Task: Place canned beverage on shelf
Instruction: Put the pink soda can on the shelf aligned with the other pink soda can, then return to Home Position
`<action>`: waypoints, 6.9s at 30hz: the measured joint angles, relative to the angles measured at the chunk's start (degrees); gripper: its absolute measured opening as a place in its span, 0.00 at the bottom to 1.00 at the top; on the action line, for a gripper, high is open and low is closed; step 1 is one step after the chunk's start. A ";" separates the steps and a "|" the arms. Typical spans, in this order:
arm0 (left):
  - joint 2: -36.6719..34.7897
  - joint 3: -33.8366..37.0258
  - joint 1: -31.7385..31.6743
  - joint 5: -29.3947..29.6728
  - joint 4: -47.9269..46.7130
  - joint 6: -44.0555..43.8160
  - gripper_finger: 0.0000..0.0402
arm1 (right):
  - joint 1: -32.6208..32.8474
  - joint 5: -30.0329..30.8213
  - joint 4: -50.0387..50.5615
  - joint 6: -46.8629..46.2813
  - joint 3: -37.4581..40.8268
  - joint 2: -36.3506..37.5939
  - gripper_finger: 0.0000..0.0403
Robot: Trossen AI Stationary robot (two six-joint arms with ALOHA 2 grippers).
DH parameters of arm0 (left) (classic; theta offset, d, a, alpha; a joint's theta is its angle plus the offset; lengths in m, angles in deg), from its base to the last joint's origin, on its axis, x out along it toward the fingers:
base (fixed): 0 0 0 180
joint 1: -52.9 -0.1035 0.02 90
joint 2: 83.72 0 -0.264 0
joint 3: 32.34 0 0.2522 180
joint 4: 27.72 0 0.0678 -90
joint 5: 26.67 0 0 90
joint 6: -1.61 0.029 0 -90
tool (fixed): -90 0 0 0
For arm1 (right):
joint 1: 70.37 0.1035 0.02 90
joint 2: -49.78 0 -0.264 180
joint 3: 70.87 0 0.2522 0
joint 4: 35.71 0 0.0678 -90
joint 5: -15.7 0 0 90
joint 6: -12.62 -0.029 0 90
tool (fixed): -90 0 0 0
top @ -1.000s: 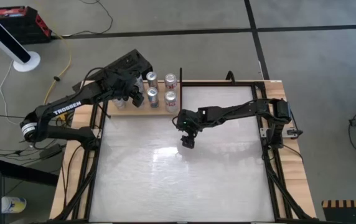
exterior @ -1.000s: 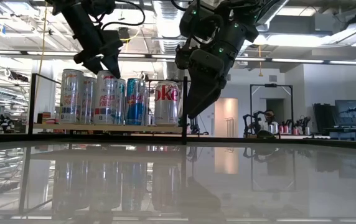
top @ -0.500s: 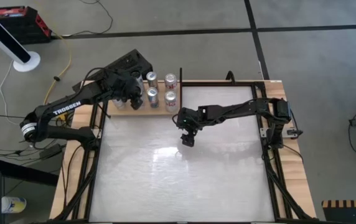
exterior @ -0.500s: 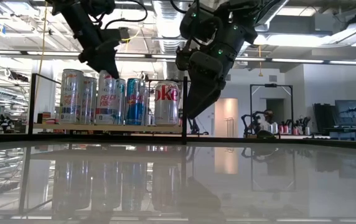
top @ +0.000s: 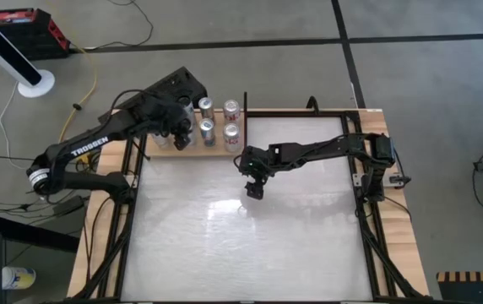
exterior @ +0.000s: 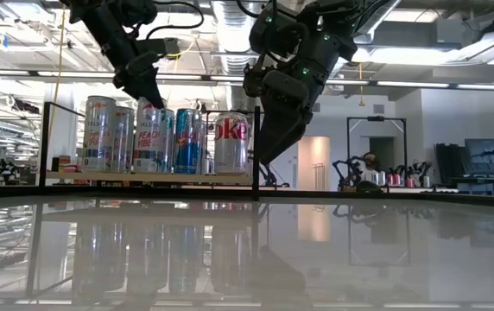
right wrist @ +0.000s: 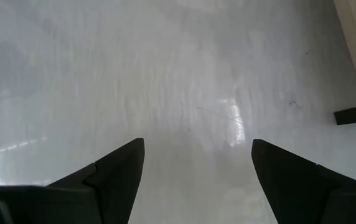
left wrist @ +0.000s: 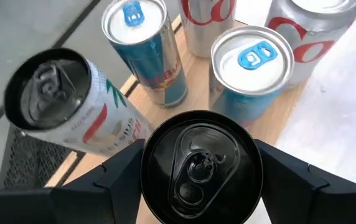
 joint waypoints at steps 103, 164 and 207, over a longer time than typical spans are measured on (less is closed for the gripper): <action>-7.53 2.50 23.01 -15.05 19.37 -4.67 0.71 | -0.99 6.16 23.23 6.18 -4.87 14.55 0.06; -56.38 55.17 28.27 -2.79 36.43 -19.07 0.00 | -5.90 3.15 -59.51 -3.08 74.20 74.67 0.16; -56.39 55.08 28.31 -2.86 36.16 -19.01 0.00 | -5.90 3.04 -30.73 -3.11 74.31 74.69 0.16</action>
